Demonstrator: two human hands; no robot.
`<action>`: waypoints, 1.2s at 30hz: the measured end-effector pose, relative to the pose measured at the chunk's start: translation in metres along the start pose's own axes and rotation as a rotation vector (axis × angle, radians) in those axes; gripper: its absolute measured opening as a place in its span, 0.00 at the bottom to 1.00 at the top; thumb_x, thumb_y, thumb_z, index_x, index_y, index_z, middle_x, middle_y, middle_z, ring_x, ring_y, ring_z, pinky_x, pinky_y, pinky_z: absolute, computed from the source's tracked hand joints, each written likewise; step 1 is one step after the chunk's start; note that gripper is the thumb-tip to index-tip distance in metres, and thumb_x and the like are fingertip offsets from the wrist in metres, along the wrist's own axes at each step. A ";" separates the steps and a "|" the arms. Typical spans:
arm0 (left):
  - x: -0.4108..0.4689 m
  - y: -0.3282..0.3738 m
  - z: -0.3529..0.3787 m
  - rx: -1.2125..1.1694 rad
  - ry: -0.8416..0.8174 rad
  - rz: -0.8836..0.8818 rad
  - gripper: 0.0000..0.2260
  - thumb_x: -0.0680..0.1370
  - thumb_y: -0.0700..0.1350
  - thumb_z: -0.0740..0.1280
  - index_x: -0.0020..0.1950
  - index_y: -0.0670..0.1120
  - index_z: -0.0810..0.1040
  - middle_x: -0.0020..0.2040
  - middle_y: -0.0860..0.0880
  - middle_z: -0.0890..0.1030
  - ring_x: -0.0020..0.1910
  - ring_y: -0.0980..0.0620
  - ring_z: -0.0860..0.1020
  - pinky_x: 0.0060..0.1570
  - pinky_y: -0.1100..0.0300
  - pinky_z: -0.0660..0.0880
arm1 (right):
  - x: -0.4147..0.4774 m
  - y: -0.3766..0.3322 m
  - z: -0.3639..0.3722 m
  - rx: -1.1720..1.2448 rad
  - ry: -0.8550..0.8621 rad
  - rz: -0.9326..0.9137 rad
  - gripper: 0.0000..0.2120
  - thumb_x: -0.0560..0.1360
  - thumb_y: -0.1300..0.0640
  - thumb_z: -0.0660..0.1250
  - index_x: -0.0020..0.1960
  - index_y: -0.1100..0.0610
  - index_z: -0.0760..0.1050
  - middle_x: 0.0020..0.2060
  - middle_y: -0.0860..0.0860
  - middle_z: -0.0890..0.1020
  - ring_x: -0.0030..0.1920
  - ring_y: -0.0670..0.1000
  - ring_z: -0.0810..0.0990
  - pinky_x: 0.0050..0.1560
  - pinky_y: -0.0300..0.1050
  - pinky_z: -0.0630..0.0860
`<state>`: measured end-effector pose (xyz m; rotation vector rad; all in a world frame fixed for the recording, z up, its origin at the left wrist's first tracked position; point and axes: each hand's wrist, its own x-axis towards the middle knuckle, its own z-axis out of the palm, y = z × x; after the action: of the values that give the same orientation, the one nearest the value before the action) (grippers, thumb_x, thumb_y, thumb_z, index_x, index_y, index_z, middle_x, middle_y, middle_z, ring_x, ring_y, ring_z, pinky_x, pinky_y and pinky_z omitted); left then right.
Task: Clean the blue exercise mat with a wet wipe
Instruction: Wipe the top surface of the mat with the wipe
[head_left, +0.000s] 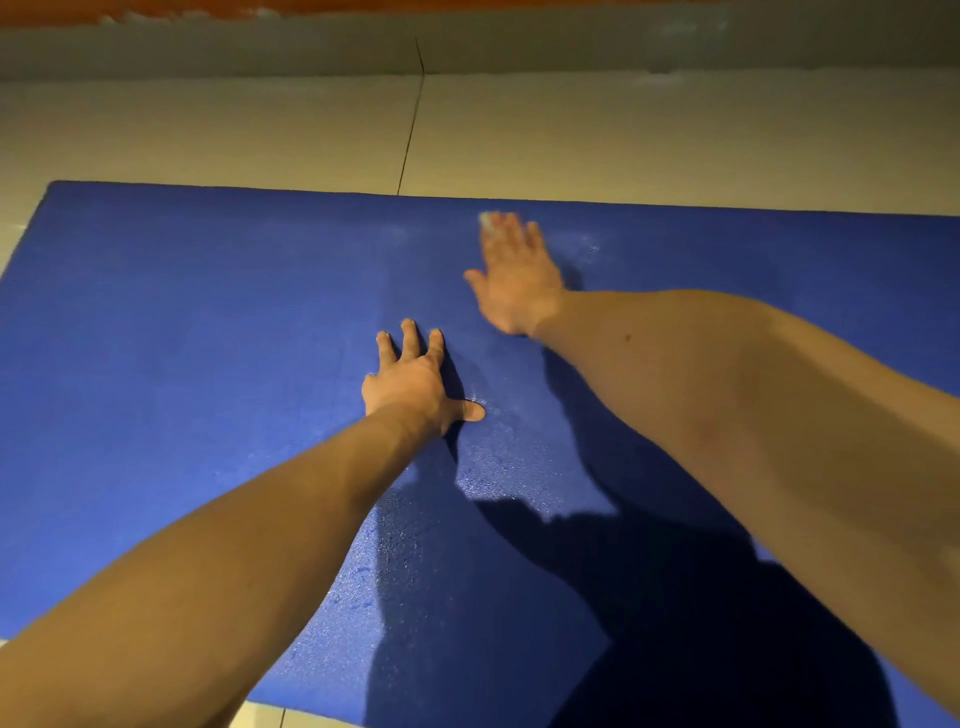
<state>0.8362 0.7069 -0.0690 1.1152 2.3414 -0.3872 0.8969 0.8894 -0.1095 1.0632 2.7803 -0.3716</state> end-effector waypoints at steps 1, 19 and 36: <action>-0.001 0.000 0.000 0.005 -0.001 0.000 0.56 0.66 0.74 0.70 0.82 0.55 0.43 0.82 0.53 0.39 0.80 0.42 0.40 0.63 0.40 0.70 | 0.003 0.014 -0.004 0.002 0.016 0.123 0.35 0.85 0.41 0.45 0.82 0.60 0.39 0.82 0.55 0.41 0.81 0.56 0.38 0.80 0.55 0.37; 0.003 0.003 -0.002 0.024 -0.046 -0.004 0.56 0.67 0.72 0.71 0.82 0.54 0.40 0.81 0.51 0.36 0.80 0.40 0.38 0.67 0.36 0.69 | 0.033 -0.012 -0.015 0.028 -0.063 0.115 0.36 0.84 0.38 0.43 0.82 0.59 0.38 0.82 0.54 0.39 0.81 0.55 0.36 0.79 0.54 0.34; 0.003 0.004 -0.003 0.015 -0.046 -0.002 0.56 0.67 0.72 0.71 0.82 0.54 0.40 0.81 0.52 0.36 0.80 0.40 0.38 0.68 0.37 0.68 | -0.007 0.012 -0.004 0.059 -0.031 0.098 0.37 0.84 0.38 0.45 0.82 0.60 0.38 0.82 0.53 0.40 0.81 0.54 0.37 0.80 0.54 0.37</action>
<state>0.8369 0.7119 -0.0684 1.0989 2.3038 -0.4269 0.9105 0.8946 -0.1063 1.1907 2.6932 -0.4570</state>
